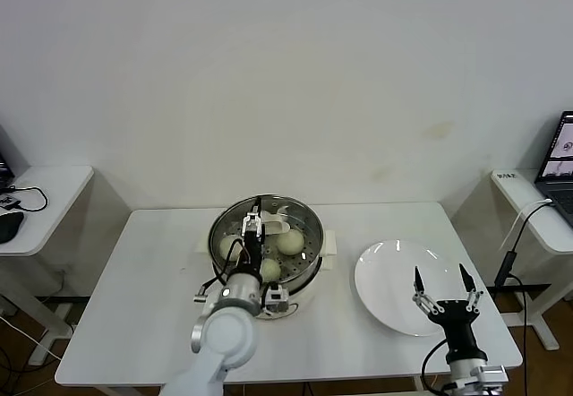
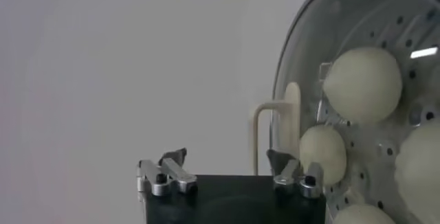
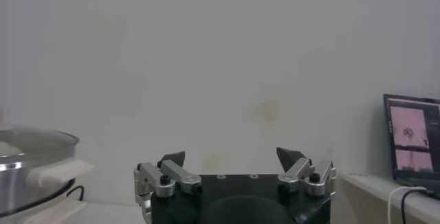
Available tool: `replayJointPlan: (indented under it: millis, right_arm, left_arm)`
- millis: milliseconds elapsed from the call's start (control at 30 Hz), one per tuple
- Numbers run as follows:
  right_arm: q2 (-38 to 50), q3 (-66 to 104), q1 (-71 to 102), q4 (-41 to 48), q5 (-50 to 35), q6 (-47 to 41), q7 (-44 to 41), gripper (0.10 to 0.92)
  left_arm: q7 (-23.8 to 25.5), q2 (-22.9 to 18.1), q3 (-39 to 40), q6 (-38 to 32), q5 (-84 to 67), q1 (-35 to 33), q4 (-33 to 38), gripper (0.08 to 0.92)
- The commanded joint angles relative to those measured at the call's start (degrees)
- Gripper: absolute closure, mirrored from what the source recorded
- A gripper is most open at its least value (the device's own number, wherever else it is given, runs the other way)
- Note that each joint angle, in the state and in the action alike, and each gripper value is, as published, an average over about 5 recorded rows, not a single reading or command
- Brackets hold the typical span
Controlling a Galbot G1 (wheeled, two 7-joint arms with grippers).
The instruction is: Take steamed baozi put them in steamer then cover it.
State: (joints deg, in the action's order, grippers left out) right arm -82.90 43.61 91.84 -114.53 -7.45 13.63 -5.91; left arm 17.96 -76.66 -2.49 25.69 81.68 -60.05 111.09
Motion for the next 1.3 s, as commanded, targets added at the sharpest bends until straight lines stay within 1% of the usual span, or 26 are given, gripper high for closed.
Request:
replayJointPlan:
  millis: [33,133,200,267,367,433,500,533,600,700,767,867,967,1100,1300]
  right_arm:
    - [0.6,0.2,0.2,0.2,-0.4,0.1,0.1,0.203]
    - [1.3,0.4,0.4,0.2,-1.0,0.1,0.1,0.203]
    - [2.0,0.5,0.7,0.2,-1.5,0.1,0.1,0.202]
    - [2.6,0.5,0.9,0.3,-2.0,0.0,0.0,0.203]
    - [2.9,0.2,1.0,0.6,-2.3,-0.3,-0.1,0.203]
    - [2.9,-0.2,1.2,1.0,-2.2,-0.4,-0.1,0.203]
    - [3.1,-0.4,1.7,1.3,-1.9,-0.4,-0.2,0.202]
    - [3.2,-0.5,2.1,1.4,-1.7,-0.4,-0.3,0.203]
    - [3.7,-0.5,3.1,1.1,-1.6,-0.5,-0.3,0.203]
    - [4.9,-0.8,5.9,0.1,-1.8,-0.7,-0.3,0.203]
    - [5.8,-1.2,8.4,-1.0,-2.4,-1.4,-0.2,0.202]
    - [7.2,-2.0,12.3,-3.0,-4.3,-3.3,0.0,0.203]
    - [8.2,-2.5,15.3,-4.6,-5.7,-5.2,0.4,0.203]
    - [8.8,-3.2,17.9,-5.6,-6.3,-6.1,0.6,0.203]
    - [8.2,-4.8,19.5,-7.3,-6.1,-7.0,0.7,0.202]
  left_arm:
    - [-3.7,1.9,-1.6,-2.0,-2.2,-8.4,10.5,0.177]
    - [-7.9,2.0,-3.8,-4.0,-5.1,-13.2,15.0,0.177]
    - [-12.2,1.8,-6.0,-6.2,-9.4,-17.9,17.8,0.177]
    - [-17.1,1.7,-9.1,-9.1,-17.9,-22.9,20.0,0.177]
    - [-24.3,2.0,-16.8,-16.1,-41.6,-28.9,20.9,0.177]
    - [-28.7,2.5,-22.8,-24.5,-59.5,-31.2,19.2,0.177]
    - [-30.8,2.8,-27.5,-32.8,-71.7,-32.7,16.7,0.177]
    - [-31.3,2.9,-29.7,-35.8,-76.9,-33.6,15.7,0.177]
    - [-31.1,3.2,-32.5,-38.0,-84.5,-35.6,14.8,0.177]
    - [-31.0,3.4,-34.2,-36.9,-95.1,-39.5,14.9,0.177]
    - [-30.9,3.3,-34.5,-35.6,-99.3,-42.4,15.0,0.177]
    - [-31.0,2.9,-34.8,-36.0,-100.8,-45.9,14.8,0.177]
    - [-31.3,2.4,-35.1,-37.3,-100.4,-48.0,14.4,0.177]
    - [-31.6,2.0,-34.7,-37.6,-100.3,-49.6,13.7,0.177]
    - [-30.1,1.6,-33.8,-38.8,-98.7,-51.4,13.7,0.177]
